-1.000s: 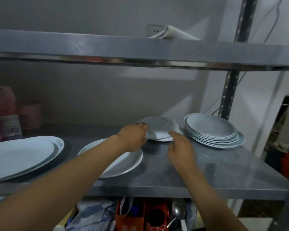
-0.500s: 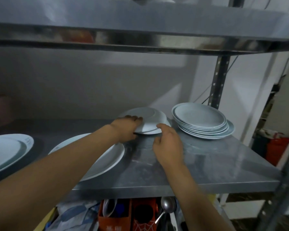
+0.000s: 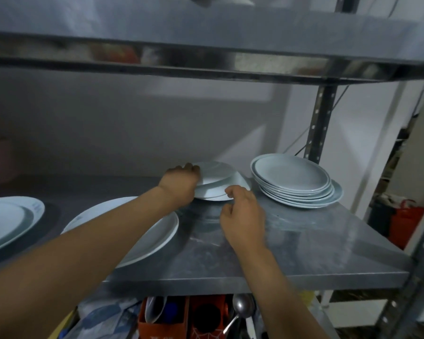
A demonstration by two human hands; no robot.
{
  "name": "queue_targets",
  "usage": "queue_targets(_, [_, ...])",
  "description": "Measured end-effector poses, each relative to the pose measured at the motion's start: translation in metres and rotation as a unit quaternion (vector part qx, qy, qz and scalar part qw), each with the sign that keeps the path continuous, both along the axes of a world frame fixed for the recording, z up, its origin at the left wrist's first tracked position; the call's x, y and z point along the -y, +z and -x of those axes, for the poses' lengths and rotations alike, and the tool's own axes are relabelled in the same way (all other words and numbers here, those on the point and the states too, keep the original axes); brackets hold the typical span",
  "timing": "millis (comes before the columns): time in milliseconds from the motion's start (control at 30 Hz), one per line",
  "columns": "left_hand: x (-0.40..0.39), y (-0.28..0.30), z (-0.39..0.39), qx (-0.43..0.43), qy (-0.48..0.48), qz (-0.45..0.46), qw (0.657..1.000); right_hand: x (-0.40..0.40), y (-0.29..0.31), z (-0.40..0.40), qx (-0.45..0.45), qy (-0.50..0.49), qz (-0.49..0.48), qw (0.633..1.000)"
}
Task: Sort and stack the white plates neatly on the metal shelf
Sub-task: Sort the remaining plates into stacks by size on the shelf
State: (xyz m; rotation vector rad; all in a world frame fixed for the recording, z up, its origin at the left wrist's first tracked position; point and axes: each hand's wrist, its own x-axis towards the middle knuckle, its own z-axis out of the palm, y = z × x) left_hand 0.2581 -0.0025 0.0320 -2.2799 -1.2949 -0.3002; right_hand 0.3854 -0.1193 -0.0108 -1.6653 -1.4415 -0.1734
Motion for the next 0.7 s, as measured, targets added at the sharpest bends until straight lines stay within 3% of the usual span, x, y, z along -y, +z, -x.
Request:
queue_targets(167, [-0.002,-0.003,-0.005,-0.007,0.02,-0.094,0.995,-0.001,0.0,0.0,0.003,-0.001,-0.007,1.0])
queue_targets(333, [-0.017,0.008,0.005,0.049,0.0,-0.074,0.996,0.001,0.0,-0.001,-0.011,0.003,-0.004,1.0])
queue_targets(533, [0.012,0.05,0.034,0.232,0.002,-0.04,0.972,0.005,0.002,-0.001,-0.033,-0.005,0.002,0.999])
queue_targets(700, [0.011,0.052,0.065,0.242,0.056,-0.042,0.968,0.007,0.002,-0.001,-0.042,-0.014,-0.009,0.999])
